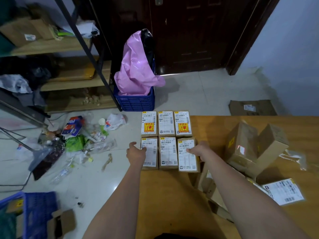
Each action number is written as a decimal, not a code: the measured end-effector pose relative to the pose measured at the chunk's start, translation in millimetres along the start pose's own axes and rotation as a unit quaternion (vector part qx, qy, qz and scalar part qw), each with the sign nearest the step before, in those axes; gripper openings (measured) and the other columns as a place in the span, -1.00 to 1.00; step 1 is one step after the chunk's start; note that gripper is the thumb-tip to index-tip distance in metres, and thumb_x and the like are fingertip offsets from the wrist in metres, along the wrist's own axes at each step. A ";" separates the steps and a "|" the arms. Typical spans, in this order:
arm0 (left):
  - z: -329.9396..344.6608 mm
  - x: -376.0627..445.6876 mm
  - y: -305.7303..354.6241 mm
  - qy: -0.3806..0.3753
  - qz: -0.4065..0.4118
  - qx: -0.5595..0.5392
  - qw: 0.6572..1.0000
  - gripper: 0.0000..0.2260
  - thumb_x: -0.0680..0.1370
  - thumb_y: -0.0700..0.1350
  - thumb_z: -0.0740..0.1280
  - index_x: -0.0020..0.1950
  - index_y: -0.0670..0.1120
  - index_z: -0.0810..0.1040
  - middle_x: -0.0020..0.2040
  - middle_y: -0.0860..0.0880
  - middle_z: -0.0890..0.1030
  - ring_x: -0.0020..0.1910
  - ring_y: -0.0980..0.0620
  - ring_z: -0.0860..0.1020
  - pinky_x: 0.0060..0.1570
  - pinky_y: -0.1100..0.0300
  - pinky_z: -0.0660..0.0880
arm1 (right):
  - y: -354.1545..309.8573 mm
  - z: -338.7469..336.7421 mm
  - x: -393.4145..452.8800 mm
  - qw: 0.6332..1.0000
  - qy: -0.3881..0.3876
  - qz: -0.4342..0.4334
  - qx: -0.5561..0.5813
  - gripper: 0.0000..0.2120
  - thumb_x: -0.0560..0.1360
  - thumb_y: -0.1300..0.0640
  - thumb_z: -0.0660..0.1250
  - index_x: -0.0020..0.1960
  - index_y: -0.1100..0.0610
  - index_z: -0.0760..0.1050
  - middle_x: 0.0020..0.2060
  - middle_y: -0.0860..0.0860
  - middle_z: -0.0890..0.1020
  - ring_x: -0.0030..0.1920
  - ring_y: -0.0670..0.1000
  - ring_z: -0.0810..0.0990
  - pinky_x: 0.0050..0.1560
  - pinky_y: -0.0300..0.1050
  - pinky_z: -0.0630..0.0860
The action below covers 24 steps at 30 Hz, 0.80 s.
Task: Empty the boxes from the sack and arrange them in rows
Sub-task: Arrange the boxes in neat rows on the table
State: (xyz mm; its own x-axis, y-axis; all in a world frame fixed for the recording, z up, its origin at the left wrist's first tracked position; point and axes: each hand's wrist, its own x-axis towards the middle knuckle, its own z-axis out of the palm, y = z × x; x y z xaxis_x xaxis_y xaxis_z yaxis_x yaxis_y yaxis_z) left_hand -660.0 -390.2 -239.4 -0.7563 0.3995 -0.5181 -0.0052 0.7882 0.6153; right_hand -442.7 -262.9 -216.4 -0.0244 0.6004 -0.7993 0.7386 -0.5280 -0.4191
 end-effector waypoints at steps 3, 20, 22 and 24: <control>1.9 2.7 -0.4 -0.029 -0.011 -0.003 1.000 -0.48 0.57 -0.10 0.37 0.48 -0.15 0.30 0.30 -0.23 0.52 0.23 -0.21 0.52 0.16 0.00 0.52 | -0.9 2.9 7.3 1.000 -0.002 0.005 0.005 -0.68 0.49 0.19 0.46 0.21 0.20 0.52 0.22 0.15 0.62 0.22 0.18 0.60 0.06 0.03 0.52; 16.4 10.1 -2.0 -0.075 -0.059 -0.025 0.995 -0.69 0.60 -0.05 0.30 0.31 -0.14 0.50 0.20 -0.15 0.62 0.04 -0.13 0.60 -0.02 0.05 0.55 | -8.0 10.2 25.1 1.000 -0.001 0.016 -0.027 -0.68 0.55 0.06 0.39 0.24 0.18 0.52 0.18 0.14 0.63 0.16 0.20 0.62 0.10 0.08 0.60; 15.9 11.4 -2.7 -0.080 -0.060 -0.025 0.995 -0.69 0.60 -0.04 0.30 0.30 -0.13 0.51 0.18 -0.15 0.63 -0.01 -0.11 0.60 -0.08 0.07 0.55 | -6.5 11.6 28.4 0.999 0.000 0.011 -0.034 -0.66 0.54 0.05 0.39 0.26 0.18 0.51 0.18 0.13 0.63 0.15 0.19 0.62 0.12 0.10 0.60; 14.3 12.6 -2.4 -0.085 -0.070 -0.030 0.993 -0.68 0.59 -0.03 0.32 0.30 -0.12 0.50 0.18 -0.14 0.63 0.05 -0.14 0.61 -0.01 0.02 0.58 | -7.3 11.5 27.9 0.999 -0.001 0.010 -0.043 -0.64 0.55 0.04 0.38 0.27 0.18 0.51 0.19 0.12 0.62 0.16 0.19 0.61 0.13 0.08 0.59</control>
State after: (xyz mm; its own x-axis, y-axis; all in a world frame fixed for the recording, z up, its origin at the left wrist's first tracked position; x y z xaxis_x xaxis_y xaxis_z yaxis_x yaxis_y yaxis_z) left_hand -660.2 -380.4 -255.9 -0.6239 0.3653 -0.6908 -0.1448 0.8147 0.5616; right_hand -456.5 -249.1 -240.6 -0.0101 0.5880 -0.8088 0.7945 -0.4864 -0.3635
